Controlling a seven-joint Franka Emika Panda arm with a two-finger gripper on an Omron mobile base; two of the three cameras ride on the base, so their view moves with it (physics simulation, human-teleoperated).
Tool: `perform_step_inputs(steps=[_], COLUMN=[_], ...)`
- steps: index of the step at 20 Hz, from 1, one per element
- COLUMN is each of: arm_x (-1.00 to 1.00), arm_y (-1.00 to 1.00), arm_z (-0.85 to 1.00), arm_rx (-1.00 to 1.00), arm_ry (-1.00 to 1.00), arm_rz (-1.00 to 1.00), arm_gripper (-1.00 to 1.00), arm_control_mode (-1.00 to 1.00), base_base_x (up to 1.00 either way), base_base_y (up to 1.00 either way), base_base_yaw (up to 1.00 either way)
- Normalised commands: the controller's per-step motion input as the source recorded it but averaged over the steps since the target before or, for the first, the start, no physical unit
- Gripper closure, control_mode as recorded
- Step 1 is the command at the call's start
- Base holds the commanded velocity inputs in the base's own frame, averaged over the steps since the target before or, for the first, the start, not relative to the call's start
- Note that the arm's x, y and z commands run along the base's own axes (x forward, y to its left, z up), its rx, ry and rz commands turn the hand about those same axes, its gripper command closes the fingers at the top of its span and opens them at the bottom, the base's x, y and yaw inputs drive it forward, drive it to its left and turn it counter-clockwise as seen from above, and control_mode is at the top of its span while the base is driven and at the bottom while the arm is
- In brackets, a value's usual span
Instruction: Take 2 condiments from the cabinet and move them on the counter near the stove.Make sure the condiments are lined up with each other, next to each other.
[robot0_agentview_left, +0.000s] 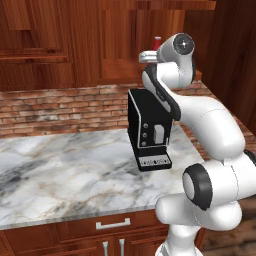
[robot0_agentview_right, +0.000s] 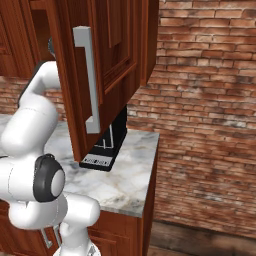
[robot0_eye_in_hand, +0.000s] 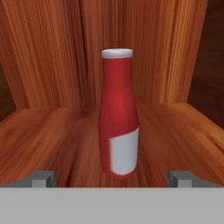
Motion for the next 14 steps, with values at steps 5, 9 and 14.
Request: perform_step_inputs(steps=[5, 9, 14], arm_x=[0.14, 0.12, 0.1], arm_y=[-0.02, -0.03, -0.01], arm_z=[0.0, 0.0, 0.0], arm_rx=[0.0, 0.0, 0.0], arm_ry=[0.0, 0.01, 0.01], arm_rz=[0.0, 0.0, 0.0], arm_gripper=[-1.0, -1.0, -1.0], arm_control_mode=[-1.0, -1.0, -1.0], base_base_x=[0.0, 0.0, 0.0], base_base_y=[0.0, 0.0, 0.0], base_base_yaw=[0.0, 0.0, 0.0])
